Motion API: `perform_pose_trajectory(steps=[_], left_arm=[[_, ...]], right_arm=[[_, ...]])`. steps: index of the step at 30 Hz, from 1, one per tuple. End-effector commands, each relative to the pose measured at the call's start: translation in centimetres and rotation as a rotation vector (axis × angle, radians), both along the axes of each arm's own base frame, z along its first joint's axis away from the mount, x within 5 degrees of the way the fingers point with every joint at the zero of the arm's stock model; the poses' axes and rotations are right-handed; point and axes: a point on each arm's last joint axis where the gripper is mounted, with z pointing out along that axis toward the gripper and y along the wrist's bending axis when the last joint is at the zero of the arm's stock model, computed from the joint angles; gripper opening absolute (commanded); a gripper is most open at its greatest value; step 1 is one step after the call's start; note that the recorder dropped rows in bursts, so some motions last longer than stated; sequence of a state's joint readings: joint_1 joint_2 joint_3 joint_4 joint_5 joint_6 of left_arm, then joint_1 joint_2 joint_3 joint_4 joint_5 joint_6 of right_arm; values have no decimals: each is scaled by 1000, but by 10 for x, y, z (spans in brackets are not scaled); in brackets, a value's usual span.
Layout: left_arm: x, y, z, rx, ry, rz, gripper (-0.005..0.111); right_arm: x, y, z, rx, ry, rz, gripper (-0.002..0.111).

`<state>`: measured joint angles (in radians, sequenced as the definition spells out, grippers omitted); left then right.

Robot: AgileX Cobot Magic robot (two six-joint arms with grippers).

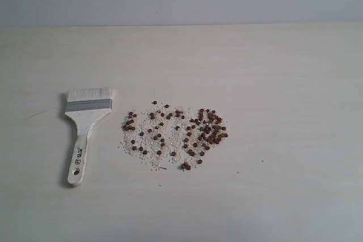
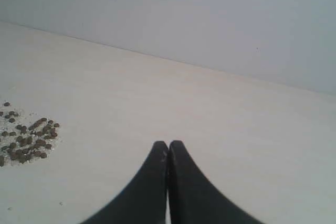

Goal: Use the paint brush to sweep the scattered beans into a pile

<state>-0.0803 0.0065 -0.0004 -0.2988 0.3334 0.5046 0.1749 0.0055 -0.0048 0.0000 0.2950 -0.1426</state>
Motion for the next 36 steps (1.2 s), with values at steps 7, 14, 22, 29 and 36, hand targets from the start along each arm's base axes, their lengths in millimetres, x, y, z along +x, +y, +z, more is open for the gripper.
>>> perform_pose_trajectory(steps=[7,14,22,29,36], left_arm=[[0,0,1,-9,-8,3,0],[1,1,5,3,-57,15,0],[2,0,16,-353,-121,50,0],[2,1,24,-775,-126,96,0],[2,20,36,-865,-323,245,0]], right_arm=[[0,0,0,1,-13,0,0],[0,0,0,1,-13,0,0],[0,0,0,1,-13,0,0],[0,0,0,1,-13,0,0],[0,0,0,1,-13,0,0]])
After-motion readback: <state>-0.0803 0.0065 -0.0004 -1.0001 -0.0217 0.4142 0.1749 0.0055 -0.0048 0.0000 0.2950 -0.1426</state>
